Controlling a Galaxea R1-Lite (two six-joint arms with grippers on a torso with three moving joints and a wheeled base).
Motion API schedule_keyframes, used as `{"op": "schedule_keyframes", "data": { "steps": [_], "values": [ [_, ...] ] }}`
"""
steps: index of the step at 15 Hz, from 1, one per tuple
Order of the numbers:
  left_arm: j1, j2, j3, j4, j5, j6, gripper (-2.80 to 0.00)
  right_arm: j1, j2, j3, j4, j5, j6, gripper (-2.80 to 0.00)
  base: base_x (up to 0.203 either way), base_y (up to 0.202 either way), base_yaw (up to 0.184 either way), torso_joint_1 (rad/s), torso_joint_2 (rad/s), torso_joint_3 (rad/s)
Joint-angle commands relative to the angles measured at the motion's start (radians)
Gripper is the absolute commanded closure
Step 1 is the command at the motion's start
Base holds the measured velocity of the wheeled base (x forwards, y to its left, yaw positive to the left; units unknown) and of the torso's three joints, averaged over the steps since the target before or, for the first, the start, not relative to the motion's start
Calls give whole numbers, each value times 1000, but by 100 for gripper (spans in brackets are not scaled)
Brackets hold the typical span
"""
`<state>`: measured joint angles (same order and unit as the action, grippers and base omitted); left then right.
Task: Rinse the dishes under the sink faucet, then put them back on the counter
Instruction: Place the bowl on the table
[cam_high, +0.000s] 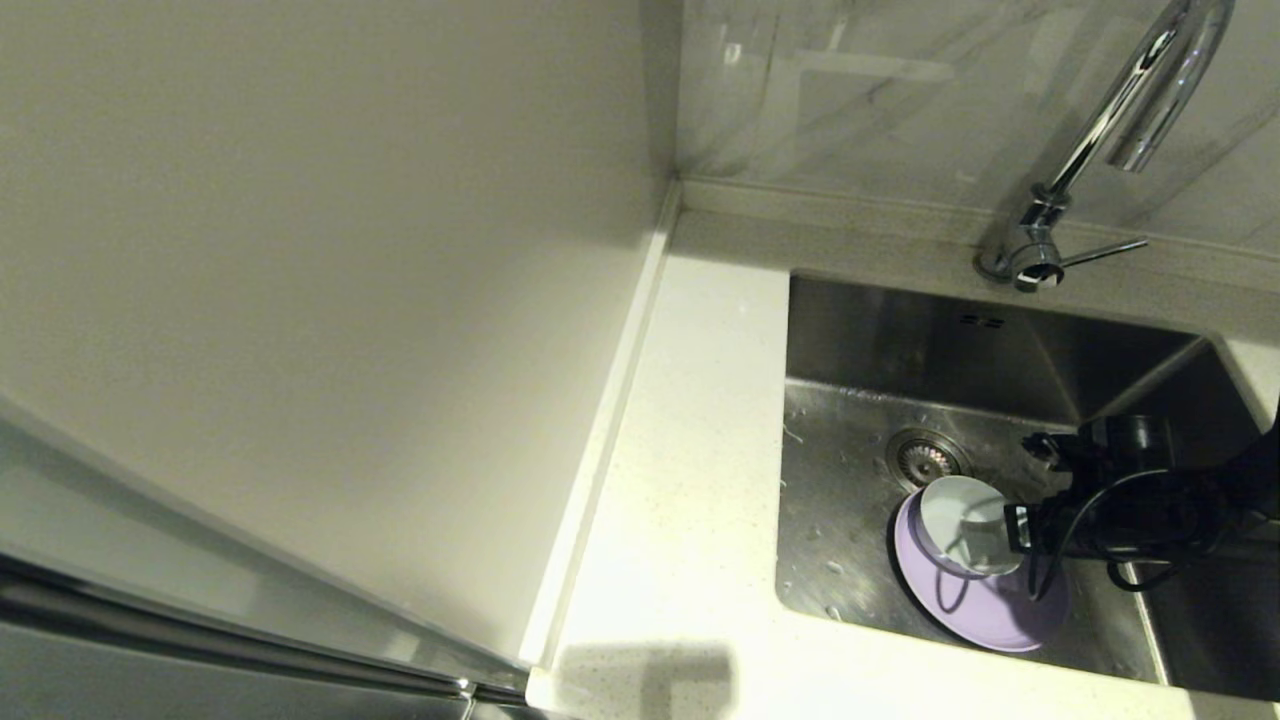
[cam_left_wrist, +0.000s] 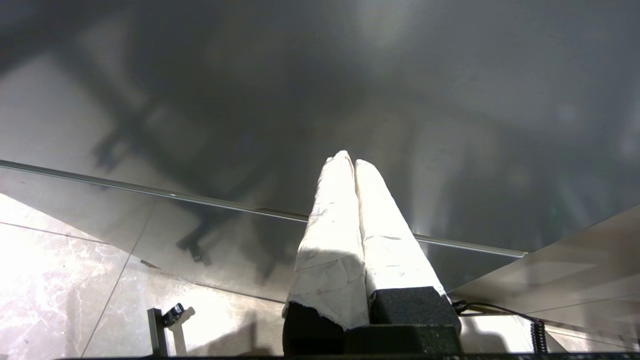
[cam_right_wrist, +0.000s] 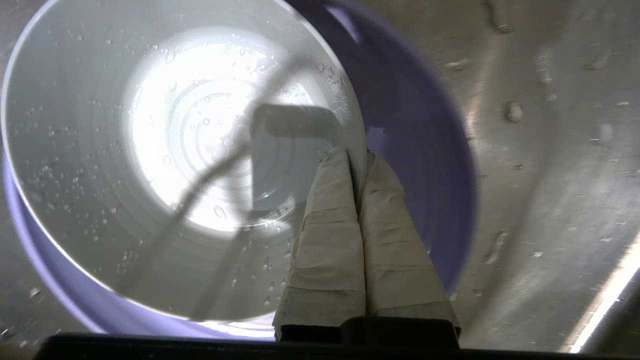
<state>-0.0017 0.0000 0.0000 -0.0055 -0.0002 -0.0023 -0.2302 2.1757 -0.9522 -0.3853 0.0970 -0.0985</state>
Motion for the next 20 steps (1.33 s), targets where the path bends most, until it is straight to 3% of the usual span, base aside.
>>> {"op": "schedule_keyframes", "data": {
  "steps": [1, 7, 16, 20],
  "values": [
    [0, 0, 3, -1, 0, -1, 0, -1, -6, -13, -3, -24, 0, 0, 0, 0, 0, 0, 0, 0],
    [0, 0, 2, -1, 0, 0, 0, -35, -127, -14, -1, -53, 0, 0, 0, 0, 0, 0, 0, 0],
    [0, 0, 3, -1, 0, -1, 0, -49, -396, 42, -1, -174, -3, 0, 0, 0, 0, 0, 0, 0],
    [0, 0, 3, -1, 0, -1, 0, -65, -537, 35, -3, -271, -78, 0, 0, 0, 0, 0, 0, 0]
  ]
}}
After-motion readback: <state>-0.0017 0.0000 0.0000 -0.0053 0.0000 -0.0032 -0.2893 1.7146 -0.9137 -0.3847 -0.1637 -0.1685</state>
